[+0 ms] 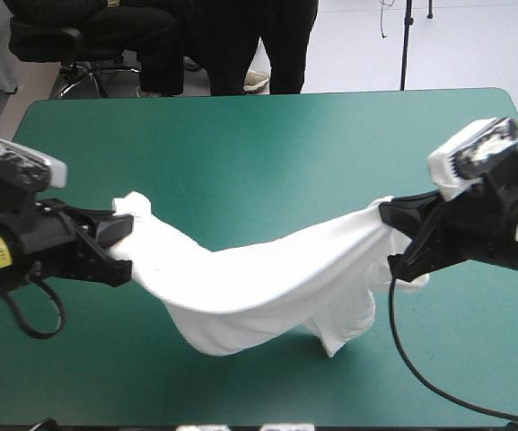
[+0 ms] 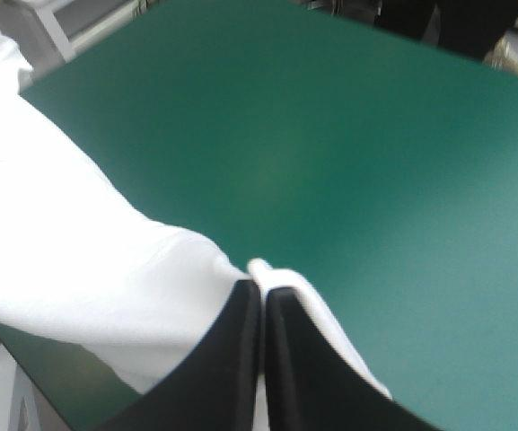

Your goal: Fold the cloth

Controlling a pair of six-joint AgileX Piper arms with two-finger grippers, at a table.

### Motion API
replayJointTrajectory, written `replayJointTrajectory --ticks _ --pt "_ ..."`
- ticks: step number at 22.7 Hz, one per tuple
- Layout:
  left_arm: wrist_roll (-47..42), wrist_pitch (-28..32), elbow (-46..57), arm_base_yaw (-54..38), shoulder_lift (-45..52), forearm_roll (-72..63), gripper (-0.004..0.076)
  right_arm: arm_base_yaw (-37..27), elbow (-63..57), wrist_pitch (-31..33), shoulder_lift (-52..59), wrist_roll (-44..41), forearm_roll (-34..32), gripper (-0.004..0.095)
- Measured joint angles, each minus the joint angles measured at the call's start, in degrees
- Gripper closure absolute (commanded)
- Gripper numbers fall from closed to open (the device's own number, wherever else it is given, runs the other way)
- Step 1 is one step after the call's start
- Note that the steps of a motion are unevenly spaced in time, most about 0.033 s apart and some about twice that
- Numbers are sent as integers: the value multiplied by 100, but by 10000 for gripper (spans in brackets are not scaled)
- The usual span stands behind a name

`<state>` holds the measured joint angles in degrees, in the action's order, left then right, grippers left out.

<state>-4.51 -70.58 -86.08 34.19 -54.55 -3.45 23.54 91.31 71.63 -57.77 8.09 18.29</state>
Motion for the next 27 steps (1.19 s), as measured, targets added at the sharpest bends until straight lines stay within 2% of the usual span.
replayJointTrajectory --ticks 4,8,10,16,27 --pt "-322 0 1015 0 -470 578 741 0 -1182 -122 -507 13 -514 925" --pt "-512 50 1405 0 -1427 1627 741 0 -1428 -921 -1513 85 -1020 925" --pt "-684 547 1422 -2 -2096 2236 741 0 -1428 -1668 -2158 118 -1285 926" --pt "-997 2003 1428 -664 -3361 2746 741 -88 -1391 -2962 -3222 70 -1879 925" --pt "-1013 3290 1433 -1243 -3941 2737 740 -482 -617 -3385 -4175 51 -1913 899"
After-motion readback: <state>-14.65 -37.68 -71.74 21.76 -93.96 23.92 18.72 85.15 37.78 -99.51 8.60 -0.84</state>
